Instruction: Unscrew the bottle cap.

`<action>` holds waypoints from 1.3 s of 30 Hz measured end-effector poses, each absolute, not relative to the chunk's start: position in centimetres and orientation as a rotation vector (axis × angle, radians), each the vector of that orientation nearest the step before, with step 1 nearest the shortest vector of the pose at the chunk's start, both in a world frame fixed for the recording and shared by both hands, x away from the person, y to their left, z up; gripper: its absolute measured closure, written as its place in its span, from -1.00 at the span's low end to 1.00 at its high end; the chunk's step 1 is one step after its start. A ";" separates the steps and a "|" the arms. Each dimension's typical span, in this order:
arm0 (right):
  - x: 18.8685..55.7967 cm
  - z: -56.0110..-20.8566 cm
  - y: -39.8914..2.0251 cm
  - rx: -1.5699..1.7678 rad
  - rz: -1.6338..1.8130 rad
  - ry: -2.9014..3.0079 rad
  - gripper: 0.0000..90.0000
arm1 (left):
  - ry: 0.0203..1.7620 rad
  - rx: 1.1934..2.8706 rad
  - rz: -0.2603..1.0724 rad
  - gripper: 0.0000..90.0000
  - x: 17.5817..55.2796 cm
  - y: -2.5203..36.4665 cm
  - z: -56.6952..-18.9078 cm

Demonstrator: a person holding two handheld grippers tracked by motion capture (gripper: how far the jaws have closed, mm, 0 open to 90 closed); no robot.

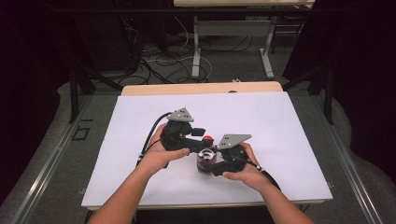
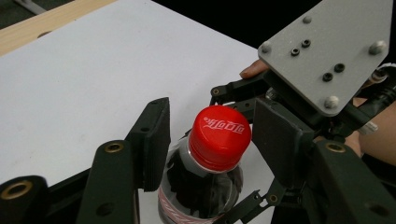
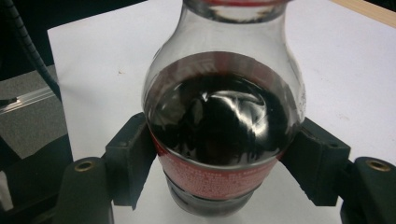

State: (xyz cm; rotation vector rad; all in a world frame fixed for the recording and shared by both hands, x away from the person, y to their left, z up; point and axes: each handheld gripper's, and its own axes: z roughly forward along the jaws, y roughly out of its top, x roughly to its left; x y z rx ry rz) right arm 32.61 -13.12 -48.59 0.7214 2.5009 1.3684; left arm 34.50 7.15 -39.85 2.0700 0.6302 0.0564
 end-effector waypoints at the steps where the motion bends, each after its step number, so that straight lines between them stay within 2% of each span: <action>1: 32.6 -48.6 -13.1 0.721 1.368 2.501 -0.34 | 0.629 2.073 0.039 0.08 34.6 7.2 -39.9; 9: 32.4 -48.7 -12.9 0.697 1.362 2.513 -0.34 | 0.614 2.063 0.020 0.15 34.9 6.8 -40.2; 14: 32.4 -48.7 -12.8 0.698 1.364 2.516 -0.34 | 0.608 2.073 0.006 0.30 34.9 6.4 -40.3; 16: 32.5 -48.7 -12.9 0.711 1.352 2.513 -0.34 | 0.626 2.066 0.046 0.36 34.7 6.1 -40.3; 22: 32.4 -48.7 -12.8 0.761 1.310 2.470 -0.34 | 0.819 2.009 0.164 0.37 33.7 5.1 -40.3; 28: 32.5 -48.9 -12.8 0.787 1.296 2.448 -0.34 | 0.912 1.999 0.193 0.36 33.5 4.5 -40.2; 30: 32.5 -48.9 -12.8 0.780 1.295 2.455 -0.34 | 0.913 1.983 0.172 0.31 33.5 4.5 -40.2; 32: 32.6 -48.9 -12.9 0.780 1.307 2.461 -0.34 | 0.871 1.989 0.143 0.12 33.7 4.8 -40.0; 35: 32.6 -48.8 -13.0 0.777 1.330 2.448 -0.34 | 0.828 2.000 0.096 0.00 33.8 5.5 -39.4; 39: 32.6 -48.7 -13.1 0.753 1.344 2.461 -0.34 | 0.768 2.009 0.105 -0.03 34.0 6.1 -39.4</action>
